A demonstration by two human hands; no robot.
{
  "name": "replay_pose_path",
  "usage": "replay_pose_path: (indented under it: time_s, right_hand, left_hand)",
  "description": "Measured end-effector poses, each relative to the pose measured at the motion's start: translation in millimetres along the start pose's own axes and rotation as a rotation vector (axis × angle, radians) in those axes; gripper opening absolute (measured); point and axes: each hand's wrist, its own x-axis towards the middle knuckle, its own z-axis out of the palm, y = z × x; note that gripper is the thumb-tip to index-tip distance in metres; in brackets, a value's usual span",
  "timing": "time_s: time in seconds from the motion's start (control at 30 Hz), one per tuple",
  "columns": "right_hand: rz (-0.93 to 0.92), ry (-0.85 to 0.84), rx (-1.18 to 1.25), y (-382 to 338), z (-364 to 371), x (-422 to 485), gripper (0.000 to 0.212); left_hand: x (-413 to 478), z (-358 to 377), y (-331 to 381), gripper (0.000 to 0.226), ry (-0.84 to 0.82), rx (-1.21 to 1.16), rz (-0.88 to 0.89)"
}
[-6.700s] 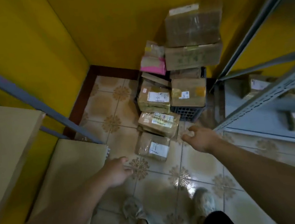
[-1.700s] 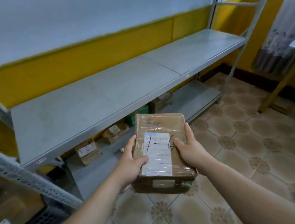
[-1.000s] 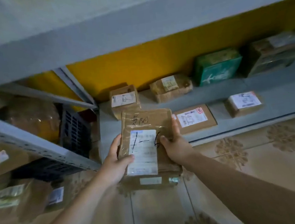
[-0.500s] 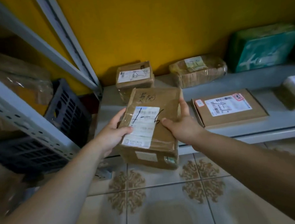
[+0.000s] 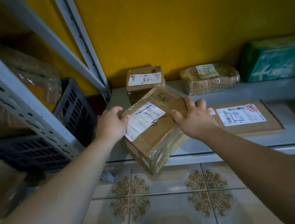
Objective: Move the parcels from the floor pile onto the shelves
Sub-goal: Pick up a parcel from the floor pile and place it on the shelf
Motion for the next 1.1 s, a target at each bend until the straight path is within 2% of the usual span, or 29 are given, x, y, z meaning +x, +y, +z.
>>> replay_pose_path:
  time_s: [0.07, 0.17, 0.27, 0.4, 0.53, 0.8, 0.97, 1.03, 1.1]
  right_hand:
    - [0.015, -0.001, -0.049, -1, -2, -3, 0.071]
    - [-0.008, 0.009, -0.112, 0, -3, -7, 0.066]
    - [-0.031, 0.061, -0.040, 5, 0, -11, 0.054]
    - [-0.017, 0.072, 0.145, 12, -3, -23, 0.042]
    - [-0.029, -0.018, 0.248, 8, 11, -27, 0.059]
    - [-0.105, -0.065, 0.242, 5, 17, -26, 0.064]
    - [-0.144, -0.078, 0.304, 18, 9, -25, 0.056]
    - [-0.135, -0.026, 0.323, 31, 3, -20, 0.053]
    - [-0.078, 0.058, 0.167, 50, -4, -6, 0.058]
  left_hand:
    - [-8, 3, 7, 0.054, 0.005, -0.077, -0.046]
    - [-30, 13, 11, 0.080, -0.105, -0.183, -0.022]
    - [-36, 18, 10, 0.088, -0.221, -0.157, 0.030]
    - [-7, -3, 6, 0.073, -0.345, -0.065, 0.080]
    - [-7, 3, 16, 0.055, -0.276, 0.128, 0.151]
    - [2, 7, 18, 0.063, -0.260, 0.341, 0.160]
    - [-3, 14, 21, 0.073, -0.320, 0.396, 0.191]
    - [-1, 11, 19, 0.073, -0.341, 0.399, 0.177]
    - [-1, 10, 24, 0.072, -0.357, 0.434, 0.158]
